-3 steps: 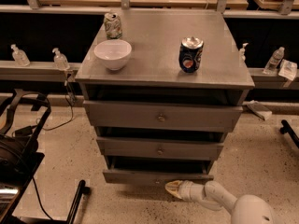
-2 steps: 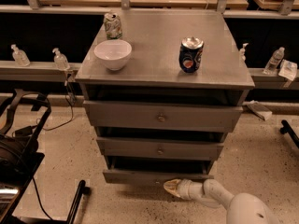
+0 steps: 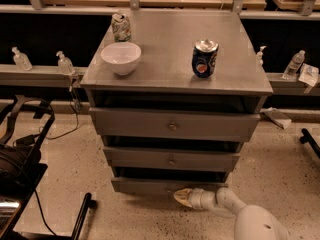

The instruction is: Close bottom drawer

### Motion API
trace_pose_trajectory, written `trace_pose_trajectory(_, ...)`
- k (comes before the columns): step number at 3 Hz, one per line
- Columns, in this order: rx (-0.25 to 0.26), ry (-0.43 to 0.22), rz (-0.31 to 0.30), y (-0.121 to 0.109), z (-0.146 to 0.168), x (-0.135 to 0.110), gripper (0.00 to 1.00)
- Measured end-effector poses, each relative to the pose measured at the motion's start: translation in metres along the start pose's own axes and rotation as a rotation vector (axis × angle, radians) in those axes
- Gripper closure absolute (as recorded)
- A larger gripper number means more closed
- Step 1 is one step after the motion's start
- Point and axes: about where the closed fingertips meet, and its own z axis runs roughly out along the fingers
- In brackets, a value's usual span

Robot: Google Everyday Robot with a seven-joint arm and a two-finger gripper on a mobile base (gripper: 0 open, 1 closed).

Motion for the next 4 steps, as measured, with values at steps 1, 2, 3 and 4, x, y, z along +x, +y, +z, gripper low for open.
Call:
trace_pose_trajectory(1, 0.030, -0.002, 0.020, -0.014, 0.003, 0.004, 1.00)
trace_pose_trajectory(2, 0.041, -0.005, 0.026, -0.020, 0.004, 0.005, 1.00)
trace_pose_trajectory(3, 0.063, -0.027, 0.039, -0.035, 0.004, -0.001, 1.00)
trace_pose_trajectory(4, 0.063, -0.027, 0.039, -0.034, 0.003, -0.001, 1.00)
